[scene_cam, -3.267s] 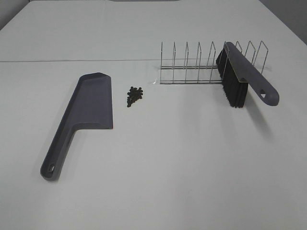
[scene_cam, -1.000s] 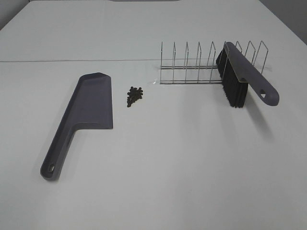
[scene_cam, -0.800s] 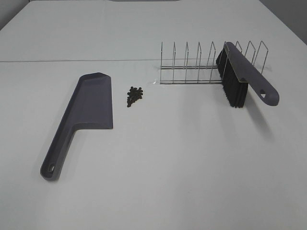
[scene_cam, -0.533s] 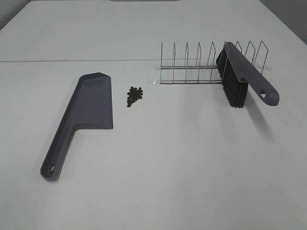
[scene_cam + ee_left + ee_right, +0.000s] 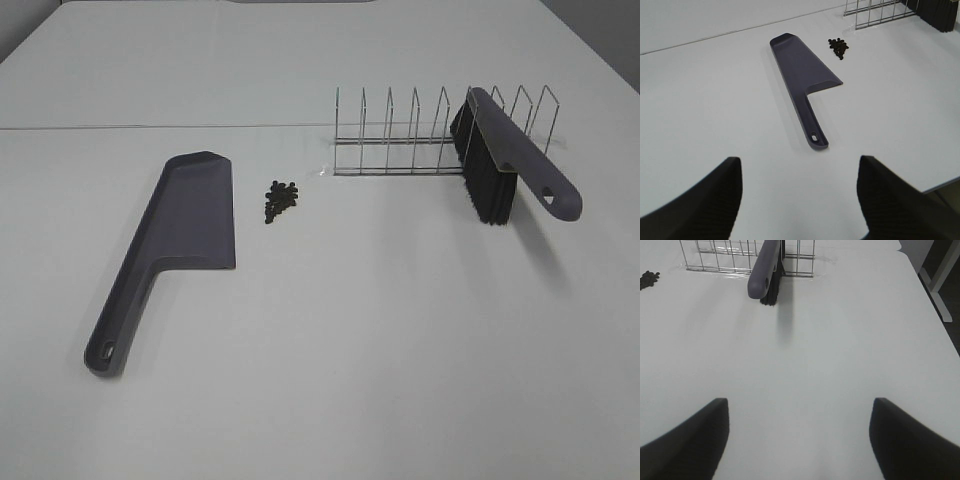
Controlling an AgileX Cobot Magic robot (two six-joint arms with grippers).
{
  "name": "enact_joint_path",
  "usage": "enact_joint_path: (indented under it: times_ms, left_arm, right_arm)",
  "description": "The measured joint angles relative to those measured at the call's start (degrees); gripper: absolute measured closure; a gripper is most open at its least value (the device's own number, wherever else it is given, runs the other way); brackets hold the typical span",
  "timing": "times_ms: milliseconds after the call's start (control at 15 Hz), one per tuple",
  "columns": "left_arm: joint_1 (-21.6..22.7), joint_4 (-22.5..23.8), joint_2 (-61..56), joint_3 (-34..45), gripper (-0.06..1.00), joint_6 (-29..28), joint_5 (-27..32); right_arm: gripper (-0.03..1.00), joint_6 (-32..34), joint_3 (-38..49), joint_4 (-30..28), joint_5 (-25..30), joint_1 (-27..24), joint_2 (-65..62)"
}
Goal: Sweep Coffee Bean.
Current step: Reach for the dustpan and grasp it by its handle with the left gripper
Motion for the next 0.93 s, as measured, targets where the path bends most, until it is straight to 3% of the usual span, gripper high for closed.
enact_joint_path:
  times_ms: [933]
  left_arm:
    - [0.0,0.0,0.0,0.0,0.31,0.0,0.0]
  right_arm:
    - [0.23,0.0,0.0,0.0,0.0,0.0,0.0]
